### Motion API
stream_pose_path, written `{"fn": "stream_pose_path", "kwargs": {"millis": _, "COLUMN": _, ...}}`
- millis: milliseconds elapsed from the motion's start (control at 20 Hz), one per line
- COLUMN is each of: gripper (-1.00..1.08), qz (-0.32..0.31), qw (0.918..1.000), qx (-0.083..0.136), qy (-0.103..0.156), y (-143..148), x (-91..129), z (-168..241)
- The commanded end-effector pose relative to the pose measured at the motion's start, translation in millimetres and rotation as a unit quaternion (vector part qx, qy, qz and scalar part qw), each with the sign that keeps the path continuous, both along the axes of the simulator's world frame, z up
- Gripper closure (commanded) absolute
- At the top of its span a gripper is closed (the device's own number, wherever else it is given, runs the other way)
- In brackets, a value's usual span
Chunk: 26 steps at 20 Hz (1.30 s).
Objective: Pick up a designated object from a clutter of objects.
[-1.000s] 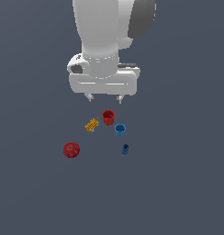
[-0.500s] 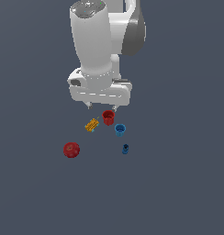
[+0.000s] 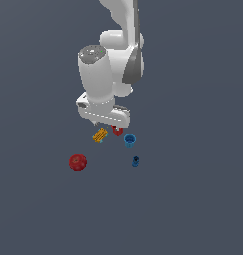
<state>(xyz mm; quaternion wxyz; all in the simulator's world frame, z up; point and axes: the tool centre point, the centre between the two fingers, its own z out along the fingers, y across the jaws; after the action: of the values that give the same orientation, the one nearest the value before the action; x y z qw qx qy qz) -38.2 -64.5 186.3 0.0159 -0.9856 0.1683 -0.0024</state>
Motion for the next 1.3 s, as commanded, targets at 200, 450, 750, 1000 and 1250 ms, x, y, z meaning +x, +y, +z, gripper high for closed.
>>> {"fn": "stream_pose_path", "kwargs": {"millis": 200, "gripper": -0.92, "qz": -0.058, "qw": 0.9983, "qx": -0.004, "qy": 0.003, "y": -17.7, "x": -32.4, "z": -55.5}}
{"fn": "stream_pose_path", "kwargs": {"millis": 450, "gripper": -0.92, "qz": -0.096, "qw": 0.9954, "qx": -0.008, "qy": 0.005, "y": -27.9, "x": -58.2, "z": -87.5}}
{"fn": "stream_pose_path", "kwargs": {"millis": 750, "gripper": -0.92, "qz": -0.125, "qw": 0.992, "qx": -0.012, "qy": 0.006, "y": -35.2, "x": -81.2, "z": -110.6}}
{"fn": "stream_pose_path", "kwargs": {"millis": 1000, "gripper": -0.92, "qz": -0.137, "qw": 0.9904, "qx": -0.014, "qy": 0.007, "y": -38.0, "x": -91.4, "z": -119.5}}
{"fn": "stream_pose_path", "kwargs": {"millis": 1250, "gripper": -0.92, "qz": -0.138, "qw": 0.9903, "qx": -0.014, "qy": 0.007, "y": -38.1, "x": -92.2, "z": -120.4}}
